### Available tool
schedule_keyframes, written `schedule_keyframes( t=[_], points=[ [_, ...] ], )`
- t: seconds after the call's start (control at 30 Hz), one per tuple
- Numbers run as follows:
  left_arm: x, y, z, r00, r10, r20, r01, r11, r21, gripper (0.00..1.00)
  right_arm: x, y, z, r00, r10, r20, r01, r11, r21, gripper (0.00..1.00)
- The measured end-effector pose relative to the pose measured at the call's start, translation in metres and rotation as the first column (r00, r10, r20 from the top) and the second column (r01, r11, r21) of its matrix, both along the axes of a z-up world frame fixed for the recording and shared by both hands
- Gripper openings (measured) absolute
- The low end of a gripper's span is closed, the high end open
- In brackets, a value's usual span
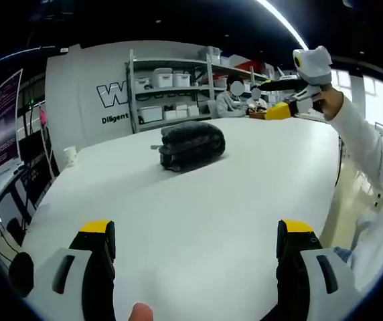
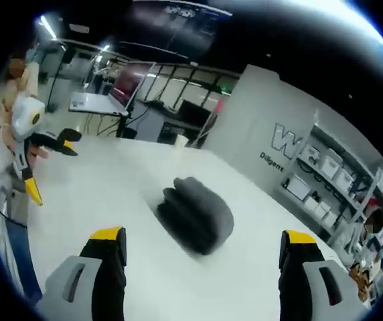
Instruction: Open the folded towel by lifting each exposed corner and separating the folded layers until the towel lies flat within the target outline without major curled edges
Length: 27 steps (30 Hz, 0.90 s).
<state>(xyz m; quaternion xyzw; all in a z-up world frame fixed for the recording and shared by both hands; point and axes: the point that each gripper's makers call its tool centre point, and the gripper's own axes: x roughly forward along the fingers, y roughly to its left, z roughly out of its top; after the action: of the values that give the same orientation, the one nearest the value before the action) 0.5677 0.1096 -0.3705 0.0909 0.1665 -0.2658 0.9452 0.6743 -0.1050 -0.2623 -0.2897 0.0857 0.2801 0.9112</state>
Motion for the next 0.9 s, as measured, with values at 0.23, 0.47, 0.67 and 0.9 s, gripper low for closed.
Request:
schedule_keyframes(
  t=[0.23, 0.47, 0.67, 0.9],
  points=[
    [0.0, 0.0, 0.005, 1.0, -0.008, 0.009, 0.009, 1.0, -0.03, 1.0, 0.044, 0.04, -0.007, 0.998, 0.035, 0.045, -0.031, 0.994, -0.101, 0.98],
    [0.004, 0.003, 0.005, 1.0, -0.008, 0.009, 0.008, 0.999, -0.048, 1.0, 0.085, 0.062, -0.031, 0.999, 0.018, 0.038, -0.011, 0.984, -0.179, 0.96],
    [0.003, 0.003, -0.003, 1.0, -0.012, -0.014, 0.011, 0.999, -0.049, 1.0, 0.112, 0.077, -0.034, 0.997, 0.004, 0.074, 0.009, 0.984, -0.177, 0.92],
    [0.006, 0.004, 0.003, 1.0, -0.008, 0.002, 0.008, 0.998, -0.067, 1.0, 0.135, 0.086, -0.042, 0.994, -0.016, 0.104, 0.036, 0.98, -0.198, 0.81]
  ],
)
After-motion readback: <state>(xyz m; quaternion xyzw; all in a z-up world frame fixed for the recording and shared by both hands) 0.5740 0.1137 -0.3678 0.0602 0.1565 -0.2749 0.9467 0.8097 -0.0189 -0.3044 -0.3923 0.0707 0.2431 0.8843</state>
